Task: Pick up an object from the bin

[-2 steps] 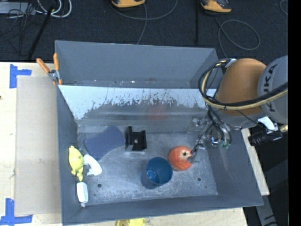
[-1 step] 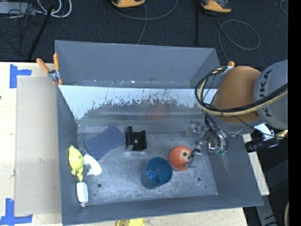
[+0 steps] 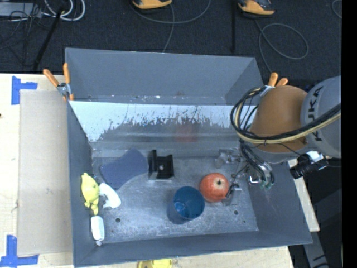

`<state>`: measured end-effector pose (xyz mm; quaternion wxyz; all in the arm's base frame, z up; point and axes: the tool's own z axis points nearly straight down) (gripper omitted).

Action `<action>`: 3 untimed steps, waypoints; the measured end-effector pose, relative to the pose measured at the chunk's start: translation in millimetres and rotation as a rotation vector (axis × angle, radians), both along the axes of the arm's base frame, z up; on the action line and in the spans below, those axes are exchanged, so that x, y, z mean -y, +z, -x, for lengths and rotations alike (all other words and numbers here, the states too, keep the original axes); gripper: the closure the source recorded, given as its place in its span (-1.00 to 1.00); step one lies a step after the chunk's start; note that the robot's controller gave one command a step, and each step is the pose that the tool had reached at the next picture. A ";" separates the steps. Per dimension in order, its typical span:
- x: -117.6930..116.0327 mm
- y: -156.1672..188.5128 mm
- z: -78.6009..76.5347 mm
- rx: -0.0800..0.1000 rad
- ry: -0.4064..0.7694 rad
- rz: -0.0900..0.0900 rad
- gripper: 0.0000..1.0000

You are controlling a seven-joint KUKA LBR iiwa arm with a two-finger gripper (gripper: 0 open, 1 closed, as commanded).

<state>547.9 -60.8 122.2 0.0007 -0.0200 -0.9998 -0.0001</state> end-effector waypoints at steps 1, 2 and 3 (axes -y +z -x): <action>1.6 -18.8 -1.1 0.000 -0.128 0.000 -1.00; -3.2 -32.5 -0.8 -0.002 -0.275 0.000 -1.00; -2.2 -52.2 2.8 0.000 -0.152 0.001 1.00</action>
Offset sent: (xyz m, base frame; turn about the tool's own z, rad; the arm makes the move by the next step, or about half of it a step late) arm 0.0016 0.0110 -0.0522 0.0782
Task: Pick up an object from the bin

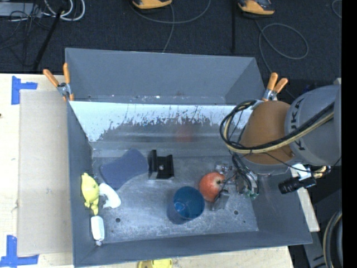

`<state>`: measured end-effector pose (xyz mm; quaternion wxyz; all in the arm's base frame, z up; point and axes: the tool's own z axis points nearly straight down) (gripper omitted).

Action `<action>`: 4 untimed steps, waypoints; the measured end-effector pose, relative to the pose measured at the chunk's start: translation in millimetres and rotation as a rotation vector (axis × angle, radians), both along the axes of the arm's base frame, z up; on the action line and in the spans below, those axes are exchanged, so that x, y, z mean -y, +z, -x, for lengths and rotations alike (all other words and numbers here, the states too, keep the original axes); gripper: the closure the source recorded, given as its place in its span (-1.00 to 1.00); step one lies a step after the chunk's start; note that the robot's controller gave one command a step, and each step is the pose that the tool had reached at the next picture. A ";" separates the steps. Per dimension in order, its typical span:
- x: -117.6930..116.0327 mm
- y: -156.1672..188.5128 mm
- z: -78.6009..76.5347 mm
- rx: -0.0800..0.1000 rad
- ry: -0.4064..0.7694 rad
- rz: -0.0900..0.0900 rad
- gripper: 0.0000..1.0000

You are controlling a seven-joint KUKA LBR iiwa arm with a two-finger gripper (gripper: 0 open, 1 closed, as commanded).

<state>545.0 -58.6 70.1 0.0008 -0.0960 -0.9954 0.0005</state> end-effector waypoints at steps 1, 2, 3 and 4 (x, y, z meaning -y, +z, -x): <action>0.0 0.0 0.0 0.000 0.001 0.000 1.00; -13.5 126.2 -4.3 0.003 0.026 -0.001 1.00; -13.6 126.0 -4.2 0.002 0.027 -0.001 1.00; 0.9 164.4 -9.8 0.000 0.004 -0.002 1.00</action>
Offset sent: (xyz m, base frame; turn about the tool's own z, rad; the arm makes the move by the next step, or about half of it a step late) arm 0.0036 0.0132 0.1265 -0.0214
